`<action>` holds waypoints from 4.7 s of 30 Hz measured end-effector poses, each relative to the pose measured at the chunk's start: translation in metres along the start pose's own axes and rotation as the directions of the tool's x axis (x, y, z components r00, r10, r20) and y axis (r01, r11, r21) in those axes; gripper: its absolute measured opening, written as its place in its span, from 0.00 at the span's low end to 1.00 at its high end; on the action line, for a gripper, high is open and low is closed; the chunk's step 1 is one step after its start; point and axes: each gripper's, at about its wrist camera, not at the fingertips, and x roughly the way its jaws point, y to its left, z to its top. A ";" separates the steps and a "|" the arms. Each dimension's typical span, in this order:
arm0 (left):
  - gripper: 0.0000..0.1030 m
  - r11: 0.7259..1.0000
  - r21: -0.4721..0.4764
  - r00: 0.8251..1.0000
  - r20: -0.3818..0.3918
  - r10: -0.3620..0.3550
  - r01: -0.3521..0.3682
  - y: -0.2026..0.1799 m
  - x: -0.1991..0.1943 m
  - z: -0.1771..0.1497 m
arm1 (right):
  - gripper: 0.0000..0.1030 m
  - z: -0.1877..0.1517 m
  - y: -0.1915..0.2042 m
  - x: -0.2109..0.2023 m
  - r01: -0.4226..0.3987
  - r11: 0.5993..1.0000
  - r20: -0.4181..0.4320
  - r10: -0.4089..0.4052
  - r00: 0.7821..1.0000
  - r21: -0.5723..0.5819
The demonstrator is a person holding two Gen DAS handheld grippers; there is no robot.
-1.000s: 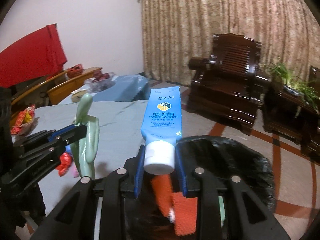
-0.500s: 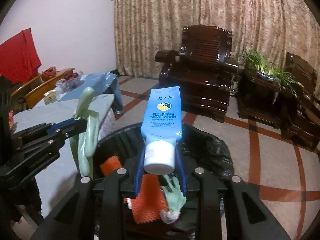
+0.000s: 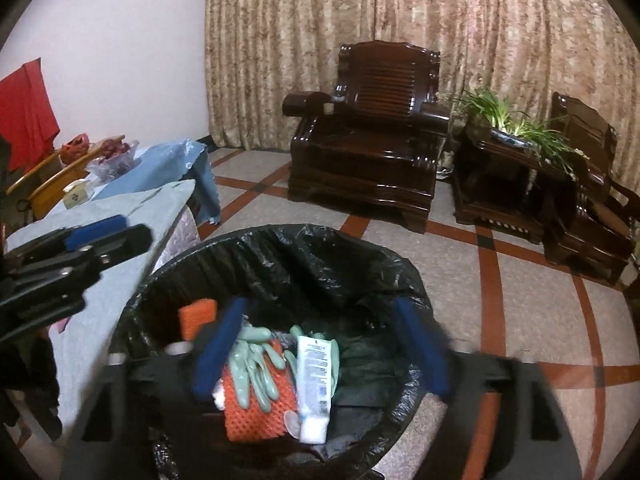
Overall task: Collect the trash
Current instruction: 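Carry the glove and blue tube over the bin and open both grippers, then move the left gripper to the white box and close on it, then grasp the pink mask with the right gripper while the left gripper lifts the white box, then carry the white box and pink mask over the bin and open both grippers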
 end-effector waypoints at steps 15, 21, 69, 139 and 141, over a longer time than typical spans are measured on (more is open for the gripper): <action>0.90 0.975 -0.086 0.976 0.054 0.209 -0.204 0.068 -0.090 -0.011 | 0.94 0.011 0.059 -0.012 -0.136 0.991 0.042 0.137 0.990 -0.020; 0.90 0.944 -0.122 0.949 0.039 0.313 -0.307 0.109 -0.126 -0.031 | 0.94 0.010 0.108 -0.006 -0.198 0.978 0.030 0.200 0.979 -0.068; 0.54 0.779 -0.284 0.823 -0.307 0.479 -0.559 0.322 -0.149 -0.142 | 0.94 -0.038 0.323 0.088 -0.387 0.891 -0.162 0.356 0.920 -0.237; 0.53 0.747 -0.347 0.821 -0.167 0.545 -0.567 0.290 -0.213 -0.107 | 0.23 -0.017 0.318 0.054 -0.482 0.841 -0.223 0.435 0.872 -0.247; 0.52 0.759 -0.349 0.832 -0.142 0.537 -0.550 0.281 -0.215 -0.097 | 0.23 -0.013 0.314 0.045 -0.486 0.837 -0.206 0.444 0.872 -0.252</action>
